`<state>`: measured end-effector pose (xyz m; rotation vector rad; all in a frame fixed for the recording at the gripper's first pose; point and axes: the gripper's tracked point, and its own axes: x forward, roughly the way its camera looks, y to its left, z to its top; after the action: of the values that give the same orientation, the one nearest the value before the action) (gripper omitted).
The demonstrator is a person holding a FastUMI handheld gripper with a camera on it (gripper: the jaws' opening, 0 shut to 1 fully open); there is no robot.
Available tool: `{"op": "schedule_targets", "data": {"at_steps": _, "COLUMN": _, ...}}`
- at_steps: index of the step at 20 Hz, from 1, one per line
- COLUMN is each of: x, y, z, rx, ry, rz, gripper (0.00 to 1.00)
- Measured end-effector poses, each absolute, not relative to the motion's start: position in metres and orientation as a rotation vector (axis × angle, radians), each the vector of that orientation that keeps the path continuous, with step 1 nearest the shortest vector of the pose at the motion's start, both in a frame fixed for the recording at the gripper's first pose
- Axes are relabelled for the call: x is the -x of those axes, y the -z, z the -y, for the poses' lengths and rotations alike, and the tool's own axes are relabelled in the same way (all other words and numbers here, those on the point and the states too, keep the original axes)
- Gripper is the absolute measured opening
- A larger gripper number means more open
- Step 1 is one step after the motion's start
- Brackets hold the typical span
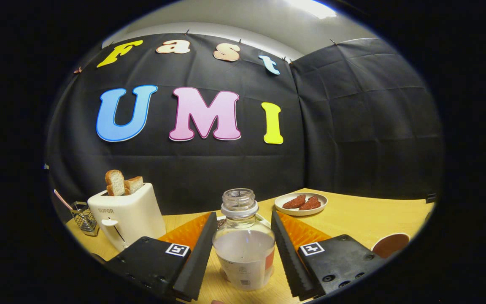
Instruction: Take the bottle from table, then pour the juice into the cup, finally place the bottle on the coaster
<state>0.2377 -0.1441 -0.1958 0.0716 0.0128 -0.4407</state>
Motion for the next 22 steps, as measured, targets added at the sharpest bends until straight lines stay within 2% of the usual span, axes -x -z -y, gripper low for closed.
{"op": "schedule_targets", "data": {"at_steps": 2, "x": -0.235, "y": 0.195, "z": 0.145, "rx": -0.066, "ry": 0.445, "rz": -0.016, "gripper": 0.88}}
{"op": "schedule_targets", "data": {"at_steps": 6, "x": -0.232, "y": 0.197, "z": 0.141, "rx": -0.090, "ry": 0.444, "rz": -0.028, "gripper": 0.99}}
{"op": "schedule_targets", "data": {"at_steps": 11, "x": -0.224, "y": 0.199, "z": 0.139, "rx": -0.084, "ry": 0.448, "rz": -0.055, "gripper": 0.99}}
{"op": "schedule_targets", "data": {"at_steps": 22, "x": -0.179, "y": 0.180, "z": 0.112, "rx": -0.046, "ry": 0.353, "rz": -0.090, "gripper": 0.99}}
